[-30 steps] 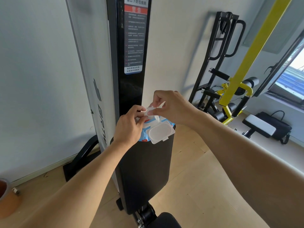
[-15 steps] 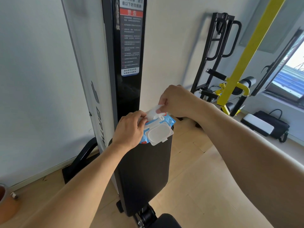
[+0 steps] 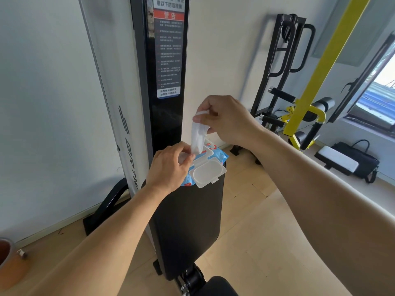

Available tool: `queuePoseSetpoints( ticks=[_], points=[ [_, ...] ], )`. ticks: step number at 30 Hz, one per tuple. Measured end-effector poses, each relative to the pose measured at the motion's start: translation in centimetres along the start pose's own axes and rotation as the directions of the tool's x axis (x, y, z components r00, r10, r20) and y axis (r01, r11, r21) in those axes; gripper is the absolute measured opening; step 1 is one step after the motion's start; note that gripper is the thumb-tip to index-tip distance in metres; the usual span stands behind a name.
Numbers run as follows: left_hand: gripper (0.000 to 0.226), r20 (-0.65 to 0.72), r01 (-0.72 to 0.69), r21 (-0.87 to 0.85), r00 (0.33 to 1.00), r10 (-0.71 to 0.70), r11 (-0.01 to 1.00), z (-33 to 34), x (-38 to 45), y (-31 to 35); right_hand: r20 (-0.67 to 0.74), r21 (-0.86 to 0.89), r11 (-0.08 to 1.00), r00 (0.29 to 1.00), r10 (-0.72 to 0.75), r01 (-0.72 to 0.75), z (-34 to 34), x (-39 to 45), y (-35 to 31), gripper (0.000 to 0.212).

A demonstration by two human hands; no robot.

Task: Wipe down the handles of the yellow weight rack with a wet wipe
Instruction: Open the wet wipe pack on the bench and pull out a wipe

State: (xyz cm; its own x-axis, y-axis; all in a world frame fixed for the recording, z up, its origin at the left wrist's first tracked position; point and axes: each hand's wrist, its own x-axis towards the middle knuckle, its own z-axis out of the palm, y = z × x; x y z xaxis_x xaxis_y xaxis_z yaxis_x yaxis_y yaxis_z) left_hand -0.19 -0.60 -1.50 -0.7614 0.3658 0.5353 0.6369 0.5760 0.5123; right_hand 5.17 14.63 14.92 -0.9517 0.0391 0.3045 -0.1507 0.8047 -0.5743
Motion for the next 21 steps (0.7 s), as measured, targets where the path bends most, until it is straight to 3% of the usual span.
queuePoseSetpoints(
  ticks=[2,6,10,16,21],
  points=[
    [0.036,0.002,-0.011,-0.009,1.000,0.011,1.000,-0.1,0.0,0.1,0.009,0.118,0.993,1.000,0.000,-0.002,0.2,0.0,-0.1,0.004],
    [0.054,0.041,0.001,0.014,0.999,-0.002,1.000,0.0,0.2,0.2,-0.008,0.308,0.951,0.999,0.039,-0.034,1.0,0.1,0.1,0.013],
    [0.056,0.055,0.004,0.037,0.998,-0.006,0.999,0.0,0.2,0.2,-0.074,0.452,0.891,0.993,0.089,-0.046,1.4,0.2,-0.5,0.015],
    [0.052,0.070,0.015,0.029,0.997,-0.017,0.999,-0.3,0.1,0.5,-0.306,0.481,0.855,0.951,-0.045,0.195,0.8,0.2,-2.2,0.022],
    [0.041,0.055,0.004,0.031,0.998,-0.006,1.000,-0.3,0.0,0.5,-0.485,0.482,0.822,0.874,-0.038,0.303,-0.6,0.6,-2.8,0.018]
  ],
)
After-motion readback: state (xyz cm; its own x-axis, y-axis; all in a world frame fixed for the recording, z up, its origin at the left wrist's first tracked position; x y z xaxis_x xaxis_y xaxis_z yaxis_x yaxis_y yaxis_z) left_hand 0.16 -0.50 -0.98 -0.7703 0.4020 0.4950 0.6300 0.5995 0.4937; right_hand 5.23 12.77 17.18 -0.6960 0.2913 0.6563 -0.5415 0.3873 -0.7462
